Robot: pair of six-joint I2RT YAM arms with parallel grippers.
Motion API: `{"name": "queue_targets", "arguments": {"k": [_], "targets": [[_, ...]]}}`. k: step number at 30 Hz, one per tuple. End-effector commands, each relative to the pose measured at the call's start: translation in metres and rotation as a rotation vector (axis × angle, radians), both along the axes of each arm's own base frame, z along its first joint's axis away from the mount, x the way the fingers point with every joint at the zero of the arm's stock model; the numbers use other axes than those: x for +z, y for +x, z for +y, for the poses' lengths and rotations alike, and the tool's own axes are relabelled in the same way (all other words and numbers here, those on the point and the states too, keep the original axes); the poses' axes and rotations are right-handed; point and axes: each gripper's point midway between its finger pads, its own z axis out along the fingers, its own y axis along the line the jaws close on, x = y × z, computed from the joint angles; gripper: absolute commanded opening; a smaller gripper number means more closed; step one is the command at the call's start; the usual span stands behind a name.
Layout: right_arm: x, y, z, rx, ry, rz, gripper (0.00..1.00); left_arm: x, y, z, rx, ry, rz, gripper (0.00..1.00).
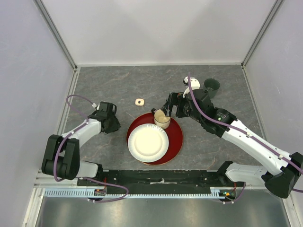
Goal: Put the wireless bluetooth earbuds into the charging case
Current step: Pick up the charging case at the center of the board.
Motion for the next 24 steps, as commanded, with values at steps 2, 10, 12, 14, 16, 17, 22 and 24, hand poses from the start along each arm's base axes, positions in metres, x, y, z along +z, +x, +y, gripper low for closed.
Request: {"name": "queue_targets", "arguments": {"k": [2,10,12,14,16,17,22,24], "targets": [[0.005,0.002,0.000,0.004,0.014,-0.024,0.98,0.004,0.000,0.007,-0.026,0.050,0.026,0.59],[0.004,0.001,-0.002,0.001,0.015,-0.023,0.98,-0.002,0.003,0.004,-0.050,0.052,0.068,0.59],[0.004,0.000,-0.002,0.004,0.017,-0.023,0.98,0.002,0.007,0.003,-0.061,0.055,0.058,0.59],[0.003,0.000,-0.003,0.003,0.015,-0.021,0.98,0.006,0.009,0.004,-0.068,0.065,0.050,0.59],[0.004,0.000,-0.002,0.002,0.017,-0.022,0.98,0.011,0.013,0.005,-0.081,0.078,0.041,0.60],[0.003,0.000,-0.003,0.003,0.013,-0.020,0.98,0.011,0.013,0.006,-0.088,0.087,0.045,0.60],[0.003,0.001,-0.002,0.004,0.016,-0.020,0.98,0.010,0.013,0.010,-0.126,0.122,0.072,0.61],[0.004,0.000,-0.002,0.006,0.015,-0.021,0.98,0.008,0.012,0.011,-0.143,0.132,0.080,0.60]]}}
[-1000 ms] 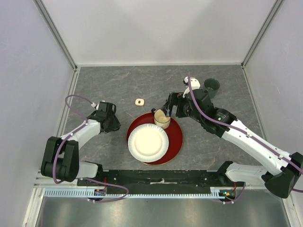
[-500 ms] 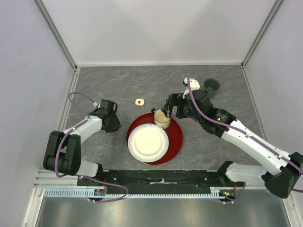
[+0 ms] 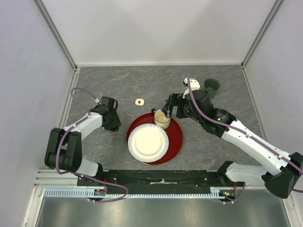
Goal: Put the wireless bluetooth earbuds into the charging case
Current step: Pick up the charging case at the center of the board.
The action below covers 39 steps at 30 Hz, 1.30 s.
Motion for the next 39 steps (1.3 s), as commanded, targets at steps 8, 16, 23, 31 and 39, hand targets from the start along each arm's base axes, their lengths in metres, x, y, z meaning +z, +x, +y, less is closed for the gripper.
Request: {"name": "queue_targets", "arguments": {"k": [8,16,23,31,39], "targets": [[0.009,0.002,0.001,0.004,0.023,-0.028,0.98,0.000,0.002,0.008,-0.075,0.068,0.025,0.61],[0.009,0.003,0.003,0.009,0.023,-0.026,0.98,-0.001,0.004,0.009,-0.093,0.080,0.028,0.55],[0.008,0.003,0.005,0.017,0.020,-0.021,0.98,-0.004,0.007,0.007,-0.130,0.082,0.034,0.48],[0.007,0.003,0.005,0.017,0.022,-0.017,0.98,-0.007,0.008,0.000,-0.165,0.060,0.045,0.07],[0.008,0.003,0.006,0.013,0.031,-0.012,0.98,0.019,0.010,-0.007,-0.186,0.016,-0.077,0.02]]}}
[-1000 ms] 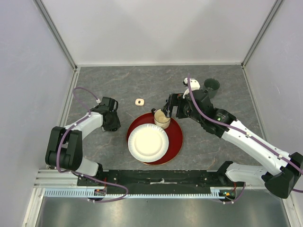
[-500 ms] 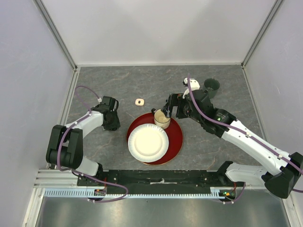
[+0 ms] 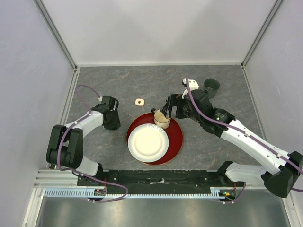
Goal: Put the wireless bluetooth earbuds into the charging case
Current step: Pick up the charging case at the center of the board.
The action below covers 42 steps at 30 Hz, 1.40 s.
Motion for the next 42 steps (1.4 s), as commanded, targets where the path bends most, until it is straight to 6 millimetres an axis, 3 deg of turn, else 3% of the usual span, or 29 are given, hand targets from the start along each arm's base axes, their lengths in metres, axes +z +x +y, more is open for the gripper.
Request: {"name": "queue_targets", "arguments": {"k": [1,6,10,17,22,25,31,42], "targets": [[0.013,0.005,0.002,-0.007,0.037,-0.024,0.98,0.033,0.013,-0.014,-0.077,-0.072,-0.165,0.02],[0.009,0.006,0.008,0.008,0.051,0.006,0.98,0.074,0.021,-0.022,-0.151,-0.109,-0.326,0.02],[0.007,0.007,0.013,0.026,0.065,0.029,0.98,0.119,0.022,-0.036,-0.262,-0.160,-0.468,0.02],[0.019,0.005,0.024,0.097,0.125,0.052,0.98,0.202,0.002,-0.091,-0.611,-0.318,-0.779,0.02],[0.023,-0.002,0.041,0.196,0.172,0.078,0.98,0.235,-0.025,-0.129,-0.865,-0.361,-0.874,0.02],[0.030,-0.007,0.049,0.244,0.209,0.076,0.97,0.242,-0.037,-0.151,-0.987,-0.345,-0.892,0.02],[0.041,-0.015,0.059,0.321,0.249,0.062,0.89,0.246,-0.045,-0.184,-1.068,-0.311,-0.891,0.02],[0.036,-0.025,0.069,0.389,0.272,0.111,0.79,0.253,-0.044,-0.206,-1.105,-0.304,-0.905,0.02]]}}
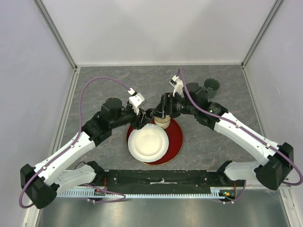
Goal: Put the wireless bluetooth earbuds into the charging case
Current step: Pick up the charging case at the center of the board.
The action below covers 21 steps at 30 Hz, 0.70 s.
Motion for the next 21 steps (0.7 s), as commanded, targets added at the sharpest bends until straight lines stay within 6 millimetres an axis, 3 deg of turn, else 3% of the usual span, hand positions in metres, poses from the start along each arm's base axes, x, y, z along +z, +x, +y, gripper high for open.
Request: {"name": "queue_targets", "arguments": {"k": [1,14,21], "targets": [[0.023,0.001,0.010,0.036,0.066,-0.032,0.78,0.035,0.009,-0.006,-0.005,-0.032,-0.123,0.02],[0.012,0.007,0.014,0.023,0.068,-0.016,0.68,0.041,-0.003,-0.019,-0.071,-0.047,-0.123,0.02],[0.007,0.007,0.016,0.026,0.062,-0.004,0.57,0.040,-0.006,-0.022,-0.080,-0.047,-0.113,0.02]]}}
